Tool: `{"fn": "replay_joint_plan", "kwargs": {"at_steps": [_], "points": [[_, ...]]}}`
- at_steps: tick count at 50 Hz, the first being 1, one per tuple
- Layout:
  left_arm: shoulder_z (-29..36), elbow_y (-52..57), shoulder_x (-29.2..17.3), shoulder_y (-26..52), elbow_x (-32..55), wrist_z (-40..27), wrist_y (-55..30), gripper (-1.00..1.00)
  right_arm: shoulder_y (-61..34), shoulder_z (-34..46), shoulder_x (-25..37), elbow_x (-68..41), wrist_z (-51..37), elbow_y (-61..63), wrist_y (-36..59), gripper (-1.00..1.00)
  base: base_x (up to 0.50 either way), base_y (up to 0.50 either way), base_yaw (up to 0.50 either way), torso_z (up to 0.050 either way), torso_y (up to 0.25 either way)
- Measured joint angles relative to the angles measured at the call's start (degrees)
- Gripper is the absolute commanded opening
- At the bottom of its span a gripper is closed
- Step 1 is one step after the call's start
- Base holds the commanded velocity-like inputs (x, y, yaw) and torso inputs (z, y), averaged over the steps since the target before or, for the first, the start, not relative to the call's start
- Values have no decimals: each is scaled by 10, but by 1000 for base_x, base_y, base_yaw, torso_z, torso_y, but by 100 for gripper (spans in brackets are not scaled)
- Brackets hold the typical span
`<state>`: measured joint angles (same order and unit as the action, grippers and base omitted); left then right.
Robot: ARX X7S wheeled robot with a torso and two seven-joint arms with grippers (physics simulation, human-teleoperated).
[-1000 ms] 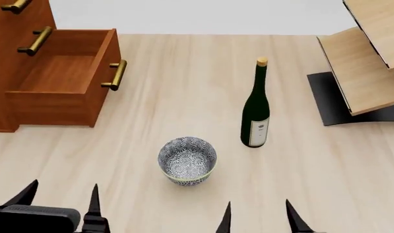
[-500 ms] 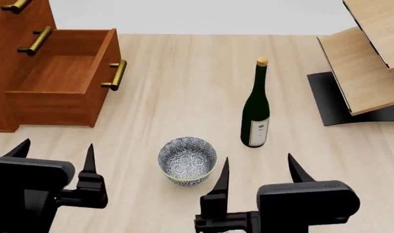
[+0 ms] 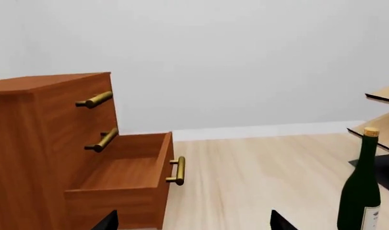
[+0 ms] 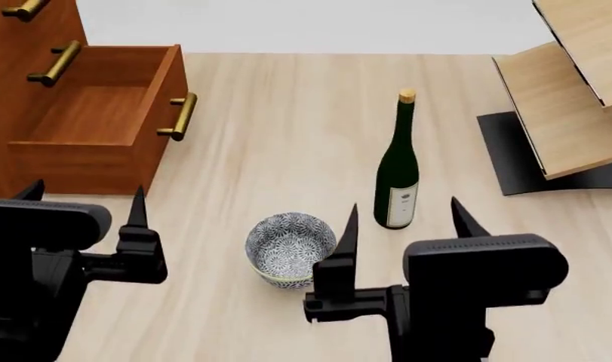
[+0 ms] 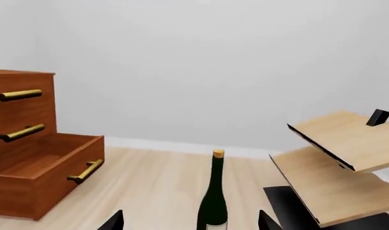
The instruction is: Put the wine bottle in the bottom drawer of the cabinet.
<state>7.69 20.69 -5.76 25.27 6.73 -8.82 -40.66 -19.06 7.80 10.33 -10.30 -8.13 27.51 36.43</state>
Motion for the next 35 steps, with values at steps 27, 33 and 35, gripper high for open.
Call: {"fn": "replay_joint_plan", "kwargs": {"at_steps": [27, 33, 35], "points": [[-12, 8, -3, -3, 9, -42, -6, 100, -4, 6, 7, -6, -6, -11, -18, 100, 0, 0, 0, 0, 0], [-39, 18, 2, -19, 8, -72, 0, 100, -5, 7, 9, -7, -7, -16, -24, 100, 0, 0, 0, 0, 0], [-48, 21, 4, -24, 9, -80, 5, 100, -6, 7, 9, -8, -7, -18, -25, 100, 0, 0, 0, 0, 0]]}}
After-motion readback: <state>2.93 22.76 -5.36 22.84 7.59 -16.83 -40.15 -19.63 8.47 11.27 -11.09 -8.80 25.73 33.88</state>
